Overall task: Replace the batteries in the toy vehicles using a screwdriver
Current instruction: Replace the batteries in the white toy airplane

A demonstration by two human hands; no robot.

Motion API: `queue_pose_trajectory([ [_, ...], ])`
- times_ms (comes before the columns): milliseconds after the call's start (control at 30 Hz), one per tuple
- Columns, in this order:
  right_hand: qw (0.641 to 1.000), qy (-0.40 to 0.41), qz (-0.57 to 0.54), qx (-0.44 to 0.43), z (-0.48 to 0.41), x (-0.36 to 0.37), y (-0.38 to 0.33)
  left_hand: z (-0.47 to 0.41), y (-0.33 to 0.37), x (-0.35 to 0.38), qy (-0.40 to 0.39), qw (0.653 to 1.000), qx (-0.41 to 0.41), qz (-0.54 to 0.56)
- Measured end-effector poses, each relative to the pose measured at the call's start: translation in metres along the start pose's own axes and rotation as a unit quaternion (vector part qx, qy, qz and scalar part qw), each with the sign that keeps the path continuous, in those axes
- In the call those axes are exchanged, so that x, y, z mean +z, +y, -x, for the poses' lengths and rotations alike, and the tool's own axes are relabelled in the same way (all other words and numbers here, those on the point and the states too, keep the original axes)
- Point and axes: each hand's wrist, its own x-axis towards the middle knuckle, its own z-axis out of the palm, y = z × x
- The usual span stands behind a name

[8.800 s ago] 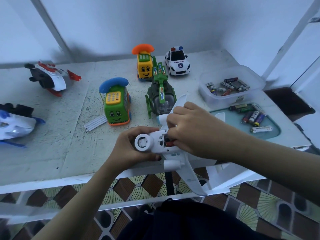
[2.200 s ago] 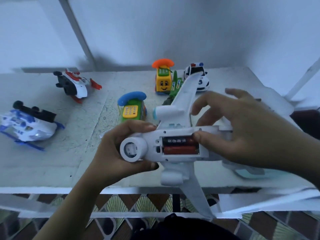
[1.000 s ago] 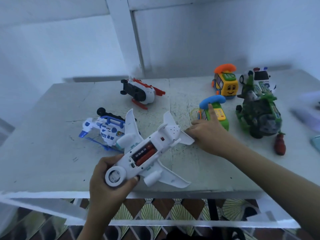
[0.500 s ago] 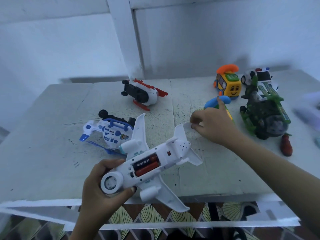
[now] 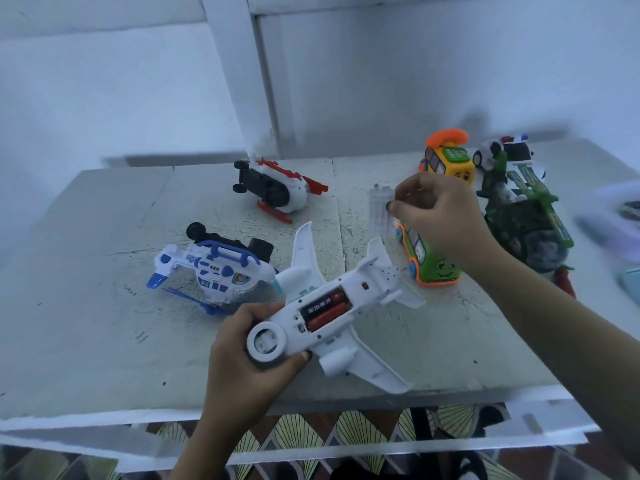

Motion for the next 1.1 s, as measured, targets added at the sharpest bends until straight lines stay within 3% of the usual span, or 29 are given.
queue_pose_trajectory([
  [167, 0.998, -0.012, -0.05, -0.027, 0.013, -0.002, -0.011, -0.004, 0.003, 0.026, 0.032, 0.999, -0.026, 0.015],
  [333, 0.996, -0.001, -0.002, -0.091, 0.034, 0.008, -0.006, -0.014, 0.006, 0.043, 0.038, 0.998, -0.044, -0.002],
  [400, 0.986, 0.03, 0.043, -0.159, 0.041, 0.016, -0.001, -0.016, 0.006, 0.048, 0.043, 0.998, -0.041, -0.011],
  [533, 0.917, 0.073, 0.149, -0.364, 0.049, 0.03, 0.016, -0.019, 0.0, 0.054, 0.063, 0.994, 0.012, -0.088],
  [633, 0.864, 0.101, 0.213, -0.444, 0.056, 0.038, 0.024, -0.019, -0.005, 0.055, 0.095, 0.983, 0.049, -0.151],
  [733, 0.837, 0.104, 0.247, -0.477, 0.062, 0.043, 0.03, -0.019, -0.006, 0.057, 0.113, 0.977, 0.074, -0.165],
  [900, 0.823, 0.116, 0.263, -0.49, 0.068, 0.047, 0.036, -0.019, -0.008, 0.059, 0.129, 0.966, 0.126, -0.187],
  [1100, 0.813, 0.13, 0.285, -0.491, 0.071, 0.049, 0.04, -0.021, -0.015, 0.06, 0.034, 0.987, 0.14, -0.072],
])
